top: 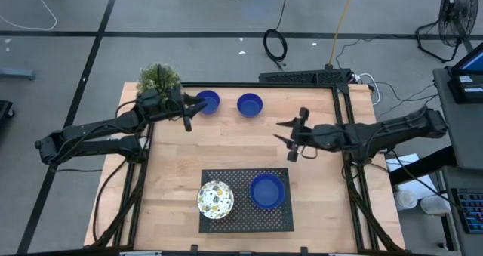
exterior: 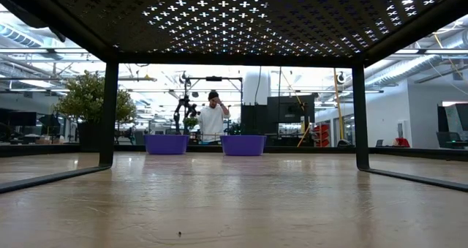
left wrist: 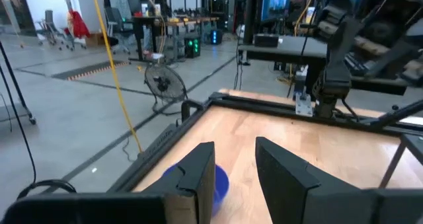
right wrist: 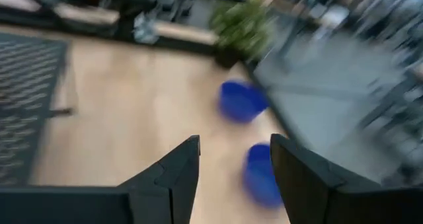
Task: Pick & Place Mini bowls
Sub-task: Stack the left blue bowl on the blue bowl on the shelf
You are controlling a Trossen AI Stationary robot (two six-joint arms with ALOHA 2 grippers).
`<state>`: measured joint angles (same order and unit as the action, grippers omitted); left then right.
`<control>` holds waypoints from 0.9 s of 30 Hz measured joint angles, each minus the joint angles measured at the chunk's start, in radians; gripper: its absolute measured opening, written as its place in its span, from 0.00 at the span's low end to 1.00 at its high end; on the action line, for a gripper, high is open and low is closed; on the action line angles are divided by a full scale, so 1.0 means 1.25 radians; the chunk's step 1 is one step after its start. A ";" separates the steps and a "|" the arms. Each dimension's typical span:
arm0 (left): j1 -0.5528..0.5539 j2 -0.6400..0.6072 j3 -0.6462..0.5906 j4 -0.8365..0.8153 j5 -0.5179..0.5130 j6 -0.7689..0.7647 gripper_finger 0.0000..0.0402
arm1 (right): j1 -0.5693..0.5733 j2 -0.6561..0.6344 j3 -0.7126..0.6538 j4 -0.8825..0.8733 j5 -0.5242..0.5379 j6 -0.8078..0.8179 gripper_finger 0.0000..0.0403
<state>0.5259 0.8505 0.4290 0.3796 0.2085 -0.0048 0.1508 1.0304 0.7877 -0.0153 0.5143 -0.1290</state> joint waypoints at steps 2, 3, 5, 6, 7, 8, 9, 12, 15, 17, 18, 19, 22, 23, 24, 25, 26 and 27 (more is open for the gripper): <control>0.000 0.000 0.000 0.001 0.000 0.000 0.28 | -0.016 -0.029 -0.089 0.154 0.026 -0.065 0.43; 0.000 0.000 0.000 0.001 0.000 0.000 0.28 | -0.024 -0.040 -0.130 0.231 0.032 -0.101 0.43; 0.000 0.000 0.000 0.017 0.000 -0.003 0.28 | -0.041 -0.056 -0.206 0.377 0.032 -0.160 0.43; -0.001 0.000 0.000 0.016 0.001 -0.012 0.28 | -0.049 -0.062 -0.239 0.442 0.031 -0.186 0.43; -0.004 -0.001 0.000 0.014 0.002 -0.031 0.28 | -0.057 -0.067 -0.269 0.499 0.031 -0.208 0.43; -0.005 0.000 0.000 0.012 0.004 -0.056 0.28 | -0.065 -0.073 -0.296 0.548 0.030 -0.225 0.43; -0.007 0.001 0.000 0.011 0.005 -0.084 0.28 | -0.074 -0.079 -0.319 0.588 0.030 -0.239 0.43; -0.017 0.000 0.000 0.002 0.007 -0.143 0.28 | -0.099 -0.094 -0.376 0.660 0.029 -0.261 0.42; -0.023 0.001 0.000 -0.018 -0.001 -0.120 0.28 | -0.124 -0.107 -0.406 0.696 0.029 -0.269 0.41; -0.020 0.000 0.023 -0.093 -0.026 -0.168 0.28 | -0.138 -0.113 -0.413 0.696 0.028 -0.266 0.41; -0.016 0.001 0.049 -0.167 -0.046 -0.207 0.28 | -0.144 -0.113 -0.414 0.693 0.028 -0.265 0.41; -0.012 0.009 0.086 -0.261 -0.067 -0.236 0.28 | -0.148 -0.113 -0.415 0.688 0.028 -0.265 0.41; -0.009 0.081 0.215 -0.529 -0.131 -0.277 0.28 | -0.160 -0.113 -0.415 0.674 0.025 -0.265 0.41; -0.009 0.113 0.252 -0.605 -0.145 -0.279 0.28 | -0.165 -0.113 -0.415 0.672 0.024 -0.264 0.41; -0.009 0.148 0.287 -0.662 -0.150 -0.274 0.28 | -0.169 -0.113 -0.415 0.671 0.021 -0.264 0.41; -0.009 0.183 0.321 -0.698 -0.153 -0.262 0.28 | -0.174 -0.113 -0.415 0.670 0.012 -0.263 0.41; -0.009 0.216 0.351 -0.719 -0.154 -0.247 0.29 | -0.178 -0.113 -0.415 0.668 0.003 -0.259 0.41; -0.009 0.245 0.371 -0.732 -0.154 -0.230 0.30 | -0.182 -0.113 -0.415 0.667 -0.009 -0.254 0.41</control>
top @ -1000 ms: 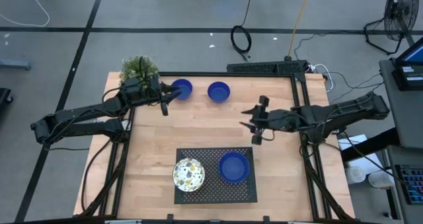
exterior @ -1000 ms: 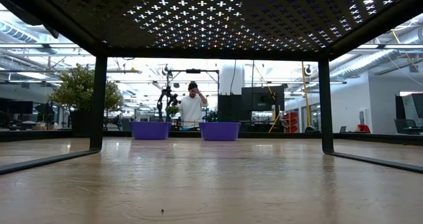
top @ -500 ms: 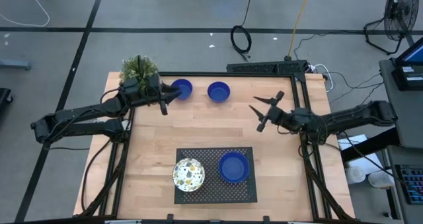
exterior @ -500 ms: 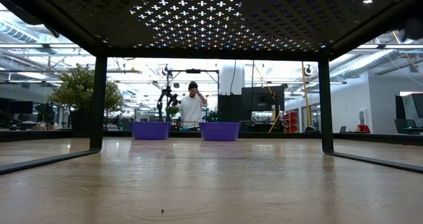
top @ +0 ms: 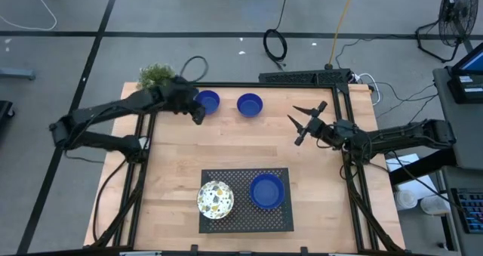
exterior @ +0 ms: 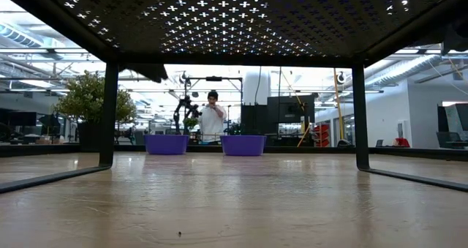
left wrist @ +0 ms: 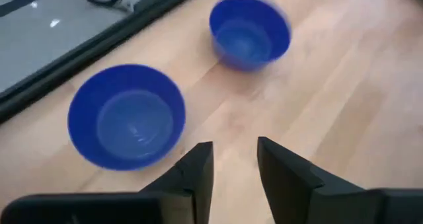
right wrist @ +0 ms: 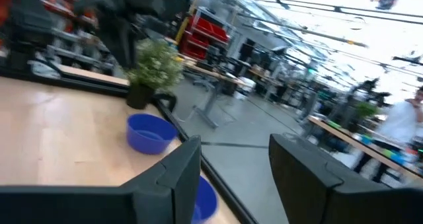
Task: Pick & Place Mini bowls
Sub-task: Stack the left blue bowl on the blue bowl on the shelf
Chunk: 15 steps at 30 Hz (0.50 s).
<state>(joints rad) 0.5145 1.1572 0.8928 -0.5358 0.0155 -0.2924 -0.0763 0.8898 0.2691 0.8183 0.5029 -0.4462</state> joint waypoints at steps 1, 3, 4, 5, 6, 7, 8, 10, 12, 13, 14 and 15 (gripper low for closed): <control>0.000 0.030 0.015 -0.011 -0.002 0.025 0.32 | -0.004 0.000 0.000 0.000 -0.016 0.008 0.41; -0.010 0.080 0.028 0.002 -0.008 0.125 0.36 | -0.011 0.000 0.000 0.000 -0.048 0.022 0.41; -0.019 0.102 0.029 0.019 -0.007 0.187 0.38 | -0.013 0.000 0.000 0.000 -0.059 0.029 0.41; -0.028 0.120 0.031 0.026 0.000 0.237 0.40 | -0.015 0.000 0.000 -0.001 -0.070 0.032 0.41; -0.034 0.136 0.031 0.030 0.006 0.263 0.42 | -0.017 0.000 0.000 -0.001 -0.071 0.033 0.41; -0.038 0.153 0.031 0.033 0.005 0.269 0.44 | -0.018 0.000 0.000 -0.004 -0.071 0.033 0.41; -0.038 0.170 0.031 0.035 0.000 0.265 0.46 | -0.018 0.000 0.000 -0.007 -0.071 0.033 0.41; -0.035 0.204 0.031 0.046 -0.029 0.246 0.50 | -0.018 0.000 0.000 -0.013 -0.071 0.033 0.41; -0.033 0.231 0.031 0.049 -0.054 0.244 0.52 | -0.018 0.000 0.000 -0.017 -0.071 0.033 0.41; -0.031 0.245 0.031 0.049 -0.062 0.245 0.53 | -0.018 0.000 0.000 -0.019 -0.071 0.033 0.41; -0.032 0.258 0.031 0.052 -0.072 0.248 0.53 | -0.018 0.000 0.000 -0.021 -0.071 0.033 0.41; -0.032 0.273 0.031 0.054 -0.084 0.254 0.53 | -0.018 0.000 0.000 -0.024 -0.071 0.033 0.41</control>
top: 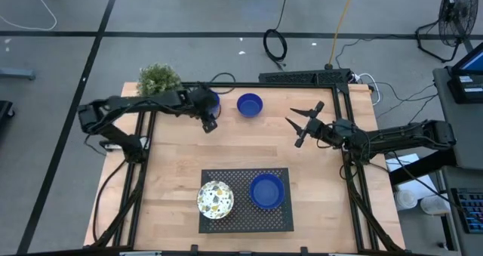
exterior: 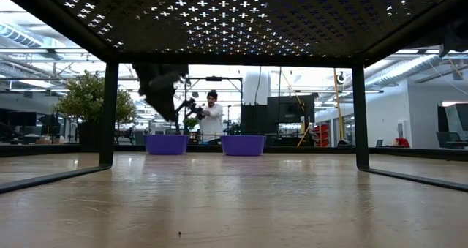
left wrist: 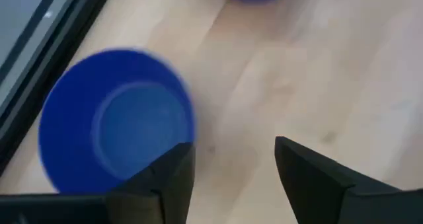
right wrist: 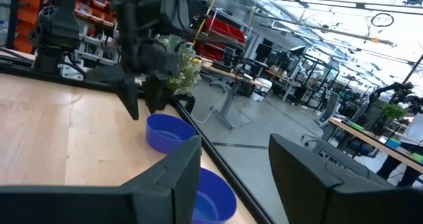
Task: Pick & Place Mini bowls
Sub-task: Stack the left blue bowl on the blue bowl on the shelf
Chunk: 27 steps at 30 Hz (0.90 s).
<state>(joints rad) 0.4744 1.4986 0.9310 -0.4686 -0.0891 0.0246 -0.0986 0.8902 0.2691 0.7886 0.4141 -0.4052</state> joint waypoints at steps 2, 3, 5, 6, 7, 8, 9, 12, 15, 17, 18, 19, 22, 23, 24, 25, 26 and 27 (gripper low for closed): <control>0.002 0.025 0.000 -0.002 -0.027 0.003 0.53 | 0.000 0.000 0.000 -0.001 0.000 0.000 0.41; 0.003 0.036 0.000 -0.001 -0.039 0.004 0.53 | 0.000 0.000 0.000 -0.001 0.000 0.000 0.41; 0.009 0.055 0.000 0.001 -0.062 0.017 0.53 | 0.000 0.000 0.000 -0.001 0.000 0.000 0.41; 0.010 0.064 0.000 0.000 -0.075 0.023 0.53 | 0.000 0.000 0.000 -0.001 0.000 0.000 0.41; 0.011 0.075 0.000 0.000 -0.086 0.030 0.53 | 0.000 0.000 0.000 -0.001 0.000 0.000 0.41; 0.013 0.083 0.000 0.000 -0.095 0.036 0.53 | 0.000 0.000 0.000 -0.001 0.000 0.000 0.41; 0.016 0.092 0.000 0.000 -0.099 0.043 0.53 | 0.000 0.000 0.000 -0.001 0.000 0.000 0.41; 0.026 0.119 0.000 0.001 -0.101 0.063 0.53 | 0.000 0.000 0.000 -0.001 0.000 0.000 0.41; 0.035 0.146 0.000 0.001 -0.095 0.076 0.53 | 0.000 0.000 0.000 -0.001 0.000 0.000 0.41; 0.039 0.163 0.000 0.002 -0.093 0.089 0.53 | 0.000 0.000 0.000 -0.001 0.000 0.000 0.41; 0.039 0.169 0.000 0.002 -0.092 0.096 0.53 | 0.000 0.000 0.000 -0.001 0.000 0.000 0.41; 0.039 0.175 0.000 0.002 -0.091 0.104 0.53 | 0.000 0.000 0.000 -0.001 0.000 0.000 0.41; 0.037 0.183 0.000 0.004 -0.091 0.125 0.53 | 0.000 0.000 0.000 -0.001 0.000 0.000 0.41; 0.036 0.183 0.000 0.004 -0.090 0.129 0.53 | 0.000 0.000 0.000 -0.001 0.000 0.000 0.41; 0.033 0.183 0.000 0.004 -0.091 0.133 0.51 | 0.000 0.000 0.000 -0.001 0.000 0.000 0.41; 0.031 0.184 0.000 0.004 -0.091 0.136 0.49 | 0.000 0.000 0.000 -0.001 0.000 0.000 0.41; 0.028 0.184 0.000 0.004 -0.091 0.142 0.47 | 0.000 0.000 0.000 -0.001 0.000 0.000 0.41; 0.025 0.184 0.000 0.004 -0.091 0.146 0.44 | 0.000 0.000 0.000 -0.001 -0.001 0.000 0.41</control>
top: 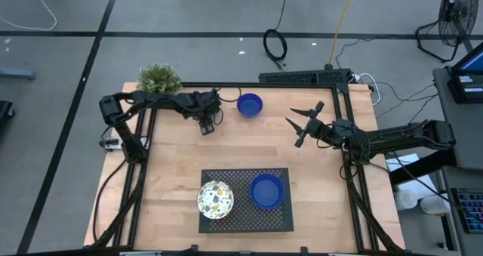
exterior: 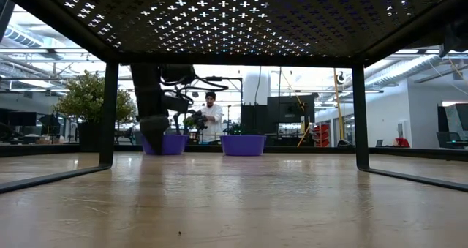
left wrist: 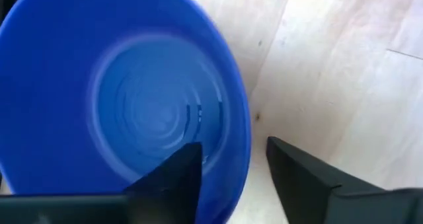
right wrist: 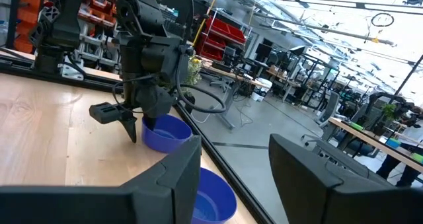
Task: Pick & Place Mini bowls
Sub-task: Stack the left blue bowl on the blue bowl on the shelf
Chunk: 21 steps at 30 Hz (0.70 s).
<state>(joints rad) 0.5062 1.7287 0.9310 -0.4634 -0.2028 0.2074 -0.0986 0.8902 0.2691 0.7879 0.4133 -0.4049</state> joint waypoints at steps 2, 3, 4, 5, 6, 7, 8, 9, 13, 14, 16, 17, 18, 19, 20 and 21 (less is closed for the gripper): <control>-0.004 0.000 0.000 -0.001 0.000 0.001 0.36 | 0.000 0.000 0.000 0.000 0.000 0.000 0.41; -0.004 0.000 0.000 -0.002 0.002 0.001 0.32 | 0.000 0.000 0.000 0.000 0.000 0.000 0.41; -0.005 0.001 0.000 -0.002 0.003 0.001 0.27 | 0.000 0.000 0.000 0.000 0.000 0.000 0.41; -0.007 0.001 0.000 -0.003 0.004 0.001 0.23 | 0.000 0.000 0.000 0.000 0.000 0.000 0.41; -0.009 0.001 0.000 -0.003 0.003 0.002 0.18 | 0.000 0.000 0.000 0.000 0.000 0.000 0.41; -0.009 0.001 0.000 -0.003 0.003 0.003 0.13 | 0.000 0.000 0.000 0.000 0.000 0.000 0.41; -0.011 0.001 0.000 -0.003 0.000 0.005 0.08 | 0.000 0.000 0.000 0.000 0.000 0.000 0.41; -0.013 0.001 0.000 -0.004 -0.003 0.007 0.04 | 0.000 0.000 0.000 0.000 0.000 0.000 0.41; -0.023 -0.003 0.000 -0.003 -0.020 0.021 0.04 | 0.000 0.000 0.000 0.000 0.000 0.000 0.41; -0.028 -0.006 0.000 -0.005 -0.036 0.025 0.05 | 0.000 0.000 0.000 0.000 0.000 0.000 0.41; -0.040 -0.014 0.000 -0.005 -0.076 0.042 0.05 | 0.000 0.000 0.000 0.000 0.000 0.000 0.41; -0.047 -0.019 0.001 -0.007 -0.097 0.053 0.05 | 0.000 0.000 0.000 0.000 0.000 0.000 0.41; -0.054 -0.024 0.004 -0.011 -0.121 0.065 0.04 | 0.000 0.000 0.000 0.000 0.000 0.000 0.41; -0.063 -0.031 0.007 -0.014 -0.146 0.076 0.03 | 0.000 0.000 0.000 0.000 0.000 0.000 0.41; -0.072 -0.039 0.012 -0.015 -0.165 0.088 0.02 | 0.000 0.000 0.000 0.000 0.000 0.000 0.41; -0.082 -0.048 0.018 -0.014 -0.182 0.099 0.02 | 0.000 0.000 0.000 0.000 0.000 0.000 0.41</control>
<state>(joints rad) 0.4038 1.6682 0.9533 -0.4806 -0.4306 0.3315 -0.0986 0.8902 0.2695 0.7883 0.4135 -0.4048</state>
